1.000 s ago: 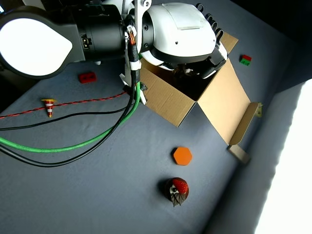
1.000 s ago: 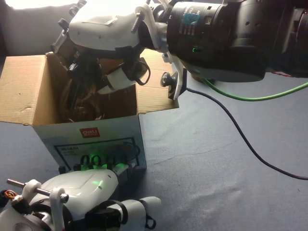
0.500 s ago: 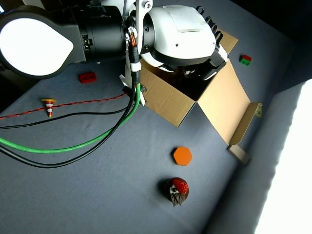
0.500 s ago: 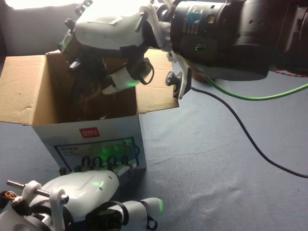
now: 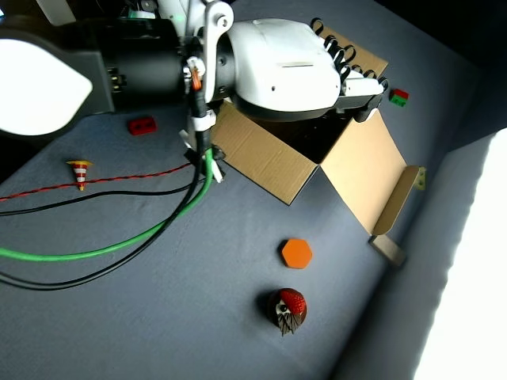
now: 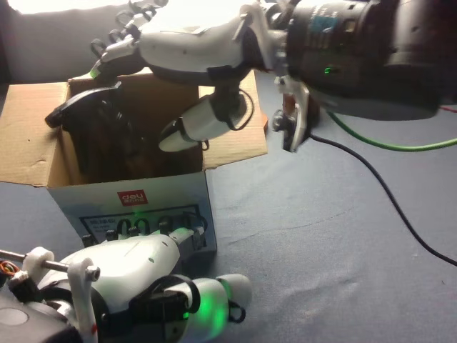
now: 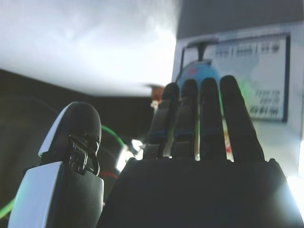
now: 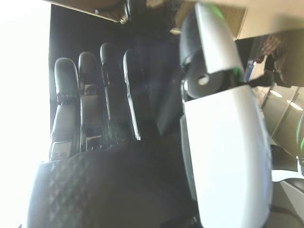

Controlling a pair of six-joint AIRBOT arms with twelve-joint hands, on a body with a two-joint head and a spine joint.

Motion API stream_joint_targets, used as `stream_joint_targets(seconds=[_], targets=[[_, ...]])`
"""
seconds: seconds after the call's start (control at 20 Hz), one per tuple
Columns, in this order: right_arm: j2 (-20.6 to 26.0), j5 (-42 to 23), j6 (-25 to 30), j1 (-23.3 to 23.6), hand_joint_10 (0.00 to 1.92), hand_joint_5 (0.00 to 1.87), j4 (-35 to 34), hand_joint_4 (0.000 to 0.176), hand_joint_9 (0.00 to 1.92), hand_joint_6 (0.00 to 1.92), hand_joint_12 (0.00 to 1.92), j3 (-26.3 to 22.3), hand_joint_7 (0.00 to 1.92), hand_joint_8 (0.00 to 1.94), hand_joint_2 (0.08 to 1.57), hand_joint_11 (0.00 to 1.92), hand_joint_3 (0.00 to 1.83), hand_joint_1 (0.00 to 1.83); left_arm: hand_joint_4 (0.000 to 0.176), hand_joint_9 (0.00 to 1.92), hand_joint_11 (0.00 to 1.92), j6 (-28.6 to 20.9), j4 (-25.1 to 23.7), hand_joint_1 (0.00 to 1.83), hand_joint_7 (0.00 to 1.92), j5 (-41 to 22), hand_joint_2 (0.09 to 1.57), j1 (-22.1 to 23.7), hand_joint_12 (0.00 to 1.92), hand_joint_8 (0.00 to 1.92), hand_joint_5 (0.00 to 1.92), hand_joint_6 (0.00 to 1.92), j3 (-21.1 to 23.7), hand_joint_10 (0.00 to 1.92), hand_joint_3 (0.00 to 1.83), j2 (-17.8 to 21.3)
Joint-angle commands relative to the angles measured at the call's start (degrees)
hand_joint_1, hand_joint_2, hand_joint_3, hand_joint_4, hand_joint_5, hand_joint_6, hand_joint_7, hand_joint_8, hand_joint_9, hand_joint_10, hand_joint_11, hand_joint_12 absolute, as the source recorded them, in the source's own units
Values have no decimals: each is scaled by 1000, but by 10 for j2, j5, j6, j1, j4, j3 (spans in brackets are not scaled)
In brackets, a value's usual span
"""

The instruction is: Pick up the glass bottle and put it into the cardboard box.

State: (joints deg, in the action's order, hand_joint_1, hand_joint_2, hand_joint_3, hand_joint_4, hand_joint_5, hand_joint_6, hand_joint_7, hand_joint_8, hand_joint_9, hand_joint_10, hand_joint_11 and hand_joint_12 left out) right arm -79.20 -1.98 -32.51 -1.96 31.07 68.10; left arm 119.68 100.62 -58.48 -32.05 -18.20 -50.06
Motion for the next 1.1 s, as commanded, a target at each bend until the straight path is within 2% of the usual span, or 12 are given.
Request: stream_joint_targets(seconds=[0.0, 0.2, 0.3, 0.4, 0.45, 0.5, 0.6, 0.65, 0.8, 0.85, 0.95, 1.05], targets=[[15, -34, 12, 18, 255, 286, -3, 0, 223, 121, 1020, -11, 397, 0, 999, 0, 0, 861, 0, 62, 0, 8, -18, 0, 83, -30, 1263, 14, 223, 0, 66, 0, 8, 0, 0, 3], [104, 31, 101, 43, 247, 303, -2, 0, 225, 119, 1017, -102, 394, 0, 989, 0, 0, 871, 0, 62, 0, 55, 41, 0, 81, -77, 1262, 74, 223, 0, 70, 2, 40, 0, 0, 3], [151, 57, 134, 57, 244, 310, -5, 0, 225, 119, 1016, -151, 406, 5, 985, 0, 0, 872, 0, 62, 0, 85, 76, 0, 81, -109, 1262, 122, 223, 0, 70, 2, 54, 0, 0, -1], [185, 96, 190, 65, 242, 313, -5, 0, 228, 118, 1016, -187, 408, 6, 983, 0, 0, 870, 0, 62, 0, 118, 113, 0, 81, -146, 1263, 178, 223, 0, 73, 3, 64, 0, 0, -9], [194, 106, 208, 66, 241, 314, -5, 0, 229, 117, 1016, -195, 408, 6, 983, 0, 0, 869, 0, 62, 0, 126, 120, 0, 81, -154, 1263, 191, 223, 0, 74, 3, 65, 0, 0, -11], [212, 129, 258, 65, 240, 315, -5, 0, 234, 114, 1016, -212, 409, 6, 976, 0, 0, 852, 0, 66, 0, 143, 135, 0, 82, -169, 1263, 223, 222, 0, 82, 6, 65, 2, 0, -16], [232, 152, 290, 62, 210, 332, -5, 0, 264, 83, 1027, -230, 429, 9, 966, 0, 0, 840, 0, 78, 0, 169, 155, 0, 96, -189, 1263, 265, 223, 6, 119, 21, 63, 6, 0, -22], [242, 178, 338, 62, 209, 339, 25, 0, 269, 84, 1030, -238, 437, 12, 966, 0, 0, 839, 0, 82, 0, 192, 171, 0, 101, -201, 1263, 298, 224, 7, 129, 24, 60, 8, 0, -25], [255, 274, 566, 43, 212, 384, 307, 0, 293, 96, 1065, -267, 472, 21, 959, 0, 0, 824, 0, 89, 0, 210, 189, 0, 130, -214, 1263, 335, 238, 7, 156, 22, 56, 7, 0, -26], [258, 304, 597, 35, 212, 384, 353, 0, 293, 96, 1065, -277, 472, 21, 959, 0, 0, 824, 0, 89, 0, 213, 190, 0, 130, -216, 1263, 344, 238, 7, 156, 22, 55, 7, 0, -25], [262, 320, 609, 25, 253, 530, 357, 0, 399, 152, 1265, -284, 591, 45, 1040, 0, 22, 538, 0, 135, 0, 227, 192, 0, 250, -216, 1267, 362, 253, 21, 286, 44, 54, 15, 1, -23], [264, 337, 630, 22, 359, 584, 357, 0, 438, 261, 1387, -287, 663, 38, 1107, 0, 15, 441, 0, 148, 0, 258, 205, 0, 275, -216, 1271, 386, 252, 27, 316, 53, 50, 18, 3, -23]])
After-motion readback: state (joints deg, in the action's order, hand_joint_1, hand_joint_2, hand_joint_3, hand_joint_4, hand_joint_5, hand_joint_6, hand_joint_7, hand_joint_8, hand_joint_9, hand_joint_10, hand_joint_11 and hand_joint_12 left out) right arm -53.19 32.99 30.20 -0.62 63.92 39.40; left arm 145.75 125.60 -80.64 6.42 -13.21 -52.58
